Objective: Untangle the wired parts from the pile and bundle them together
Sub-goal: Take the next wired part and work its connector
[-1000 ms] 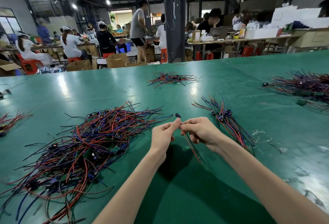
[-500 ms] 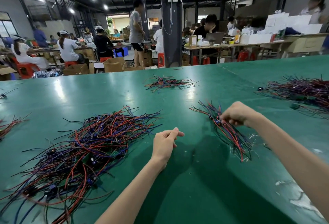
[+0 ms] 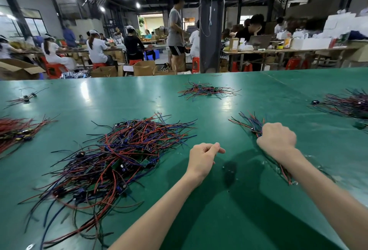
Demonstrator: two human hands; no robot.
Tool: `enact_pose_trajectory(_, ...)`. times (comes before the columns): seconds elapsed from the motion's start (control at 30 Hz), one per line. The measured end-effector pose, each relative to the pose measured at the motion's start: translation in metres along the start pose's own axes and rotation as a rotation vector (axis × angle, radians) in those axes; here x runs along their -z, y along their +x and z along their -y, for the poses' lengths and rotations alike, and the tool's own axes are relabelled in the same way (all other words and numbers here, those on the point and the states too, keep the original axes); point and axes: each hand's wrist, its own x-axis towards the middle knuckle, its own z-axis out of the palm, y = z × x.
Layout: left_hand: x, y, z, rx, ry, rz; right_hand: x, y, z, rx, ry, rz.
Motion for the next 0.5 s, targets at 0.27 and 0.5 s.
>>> enact_pose_trajectory(0.27,0.002,0.013,0.006,-0.122,0.292,-0.189,-0.039,-0.014,0.062,0.298,0.149,-0.100)
enact_pose_trajectory(0.5,0.008,0.020,0.009,-0.084,0.290,-0.275,-0.070,-0.023,0.073,0.334,0.233,-0.080)
